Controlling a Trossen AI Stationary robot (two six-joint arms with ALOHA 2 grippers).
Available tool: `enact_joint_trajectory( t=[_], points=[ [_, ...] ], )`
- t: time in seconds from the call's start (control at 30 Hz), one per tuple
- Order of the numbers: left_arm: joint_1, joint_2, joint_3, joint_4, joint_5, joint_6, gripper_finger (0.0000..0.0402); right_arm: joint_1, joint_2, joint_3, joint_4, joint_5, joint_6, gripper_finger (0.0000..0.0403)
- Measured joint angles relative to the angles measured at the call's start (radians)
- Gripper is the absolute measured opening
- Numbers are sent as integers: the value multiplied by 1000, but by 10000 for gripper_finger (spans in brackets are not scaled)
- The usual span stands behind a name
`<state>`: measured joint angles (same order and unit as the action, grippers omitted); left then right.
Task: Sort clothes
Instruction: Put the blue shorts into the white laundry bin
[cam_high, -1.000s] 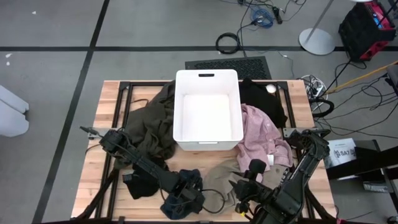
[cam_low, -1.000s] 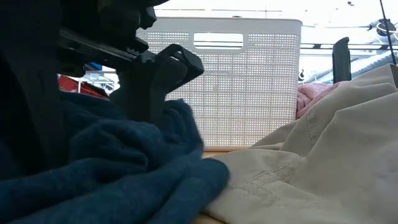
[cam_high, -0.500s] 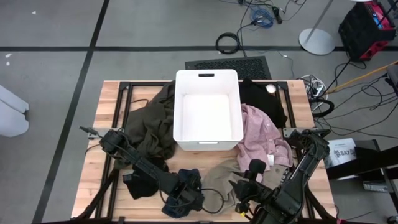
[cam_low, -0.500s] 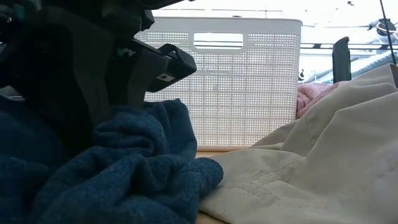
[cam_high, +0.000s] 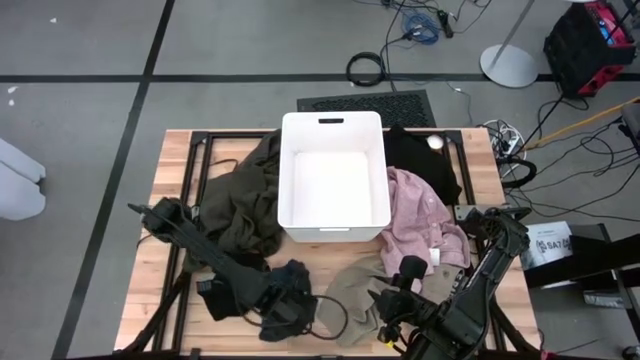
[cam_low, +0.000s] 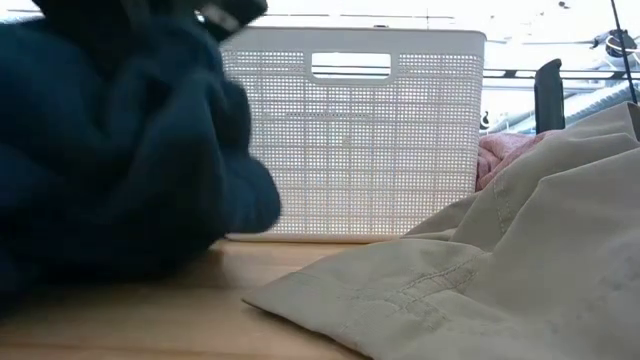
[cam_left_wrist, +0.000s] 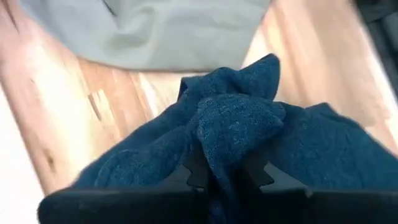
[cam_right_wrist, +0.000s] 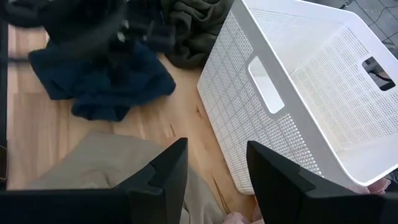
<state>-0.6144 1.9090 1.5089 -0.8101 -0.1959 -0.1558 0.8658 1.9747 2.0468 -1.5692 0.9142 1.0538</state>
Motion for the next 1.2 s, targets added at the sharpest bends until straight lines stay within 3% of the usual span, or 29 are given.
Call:
enact_joint_trajectory(
  t=[0.23,0.53,0.77,0.93,1.13,1.2],
  points=[
    [-32,-118,2,20,-83,-23,35,0,0,0,-1,0,0,150],
    [-42,-242,2,169,-151,-5,35,0,0,0,-1,0,0,150],
    [-18,-357,4,239,-304,73,35,3,0,0,-2,-8,0,150],
    [55,-469,4,320,-386,226,35,7,0,0,-2,-29,-49,150],
    [247,-590,7,398,-390,367,35,5,0,-12,-2,9,-80,150],
    [335,-606,7,383,-348,376,35,5,0,-35,-2,37,-77,150]
  ],
)
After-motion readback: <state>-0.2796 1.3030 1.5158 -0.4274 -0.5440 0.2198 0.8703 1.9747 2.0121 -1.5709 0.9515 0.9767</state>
